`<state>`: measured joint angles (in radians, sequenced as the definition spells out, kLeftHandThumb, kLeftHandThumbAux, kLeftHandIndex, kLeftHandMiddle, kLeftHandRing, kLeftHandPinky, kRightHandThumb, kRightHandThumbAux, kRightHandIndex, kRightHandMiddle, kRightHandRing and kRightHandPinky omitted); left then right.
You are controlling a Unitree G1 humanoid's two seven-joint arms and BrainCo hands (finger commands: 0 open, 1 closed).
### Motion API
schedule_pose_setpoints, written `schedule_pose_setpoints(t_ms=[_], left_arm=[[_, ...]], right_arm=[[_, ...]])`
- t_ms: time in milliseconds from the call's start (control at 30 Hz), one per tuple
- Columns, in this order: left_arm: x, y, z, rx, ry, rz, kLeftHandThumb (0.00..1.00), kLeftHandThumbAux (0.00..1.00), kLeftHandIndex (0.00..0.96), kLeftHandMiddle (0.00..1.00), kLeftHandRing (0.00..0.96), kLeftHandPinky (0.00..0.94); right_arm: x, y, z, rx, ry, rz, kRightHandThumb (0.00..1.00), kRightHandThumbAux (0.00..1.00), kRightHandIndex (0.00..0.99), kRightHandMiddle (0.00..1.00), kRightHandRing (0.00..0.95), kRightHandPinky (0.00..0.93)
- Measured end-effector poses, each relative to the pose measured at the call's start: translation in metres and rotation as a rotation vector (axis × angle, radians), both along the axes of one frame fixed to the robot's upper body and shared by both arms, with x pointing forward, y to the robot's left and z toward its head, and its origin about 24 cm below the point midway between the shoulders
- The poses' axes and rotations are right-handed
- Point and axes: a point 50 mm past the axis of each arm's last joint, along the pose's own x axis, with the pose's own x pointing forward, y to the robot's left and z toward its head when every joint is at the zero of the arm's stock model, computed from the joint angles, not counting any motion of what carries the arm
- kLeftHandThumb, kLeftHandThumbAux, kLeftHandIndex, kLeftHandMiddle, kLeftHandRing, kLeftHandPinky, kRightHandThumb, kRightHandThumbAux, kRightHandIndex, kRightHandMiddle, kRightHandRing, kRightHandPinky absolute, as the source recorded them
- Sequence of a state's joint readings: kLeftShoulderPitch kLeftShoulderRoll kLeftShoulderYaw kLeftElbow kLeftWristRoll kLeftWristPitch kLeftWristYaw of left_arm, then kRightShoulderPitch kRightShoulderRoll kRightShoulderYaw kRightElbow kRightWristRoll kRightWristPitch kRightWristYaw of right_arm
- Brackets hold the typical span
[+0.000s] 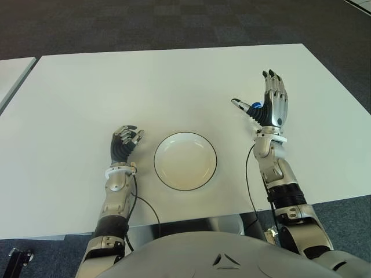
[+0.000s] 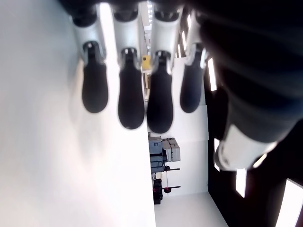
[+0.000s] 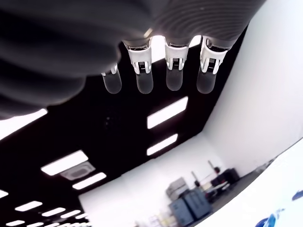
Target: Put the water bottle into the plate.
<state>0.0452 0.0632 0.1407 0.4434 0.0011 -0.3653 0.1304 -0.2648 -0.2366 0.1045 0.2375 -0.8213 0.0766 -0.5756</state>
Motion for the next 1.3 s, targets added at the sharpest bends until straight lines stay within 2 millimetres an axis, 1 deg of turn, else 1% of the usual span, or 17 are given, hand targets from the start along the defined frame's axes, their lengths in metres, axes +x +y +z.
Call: schedule_pose_setpoints(t_ms=[200,500,700,967,1167,1300], left_arm=[[0.000,0.000,0.001,0.001,-0.013,0.001,0.708,0.713,0.435,0.635,0.610,0.590],[-0.001,0.000,0.002,0.004,-0.037,0.005,0.708,0.712,0.436,0.649,0.629,0.617],[-0.002,-0.001,0.002,0.023,-0.062,0.013,0.708,0.713,0.436,0.671,0.653,0.648],[-0.003,0.000,0.002,0.033,-0.073,0.007,0.707,0.715,0.437,0.695,0.679,0.679],[-0.003,0.000,0.002,0.037,-0.074,0.005,0.707,0.714,0.437,0.711,0.693,0.685],[-0.003,-0.001,0.004,0.040,-0.092,0.001,0.706,0.715,0.437,0.713,0.694,0.683]], right_arm=[[0.013,-0.005,-0.001,-0.013,0.049,-0.093,0.685,0.247,0.000,0.000,0.000,0.000],[0.034,-0.015,-0.015,-0.080,0.146,-0.222,0.665,0.196,0.000,0.000,0.000,0.000],[0.036,-0.019,-0.026,-0.123,0.213,-0.279,0.662,0.202,0.000,0.000,0.000,0.000],[0.033,-0.022,-0.037,-0.157,0.309,-0.329,0.651,0.219,0.000,0.000,0.000,0.000],[0.031,-0.023,-0.043,-0.149,0.402,-0.365,0.669,0.239,0.000,0.000,0.000,0.000],[0.029,-0.023,-0.052,-0.154,0.499,-0.373,0.651,0.235,0.000,0.000,0.000,0.000]])
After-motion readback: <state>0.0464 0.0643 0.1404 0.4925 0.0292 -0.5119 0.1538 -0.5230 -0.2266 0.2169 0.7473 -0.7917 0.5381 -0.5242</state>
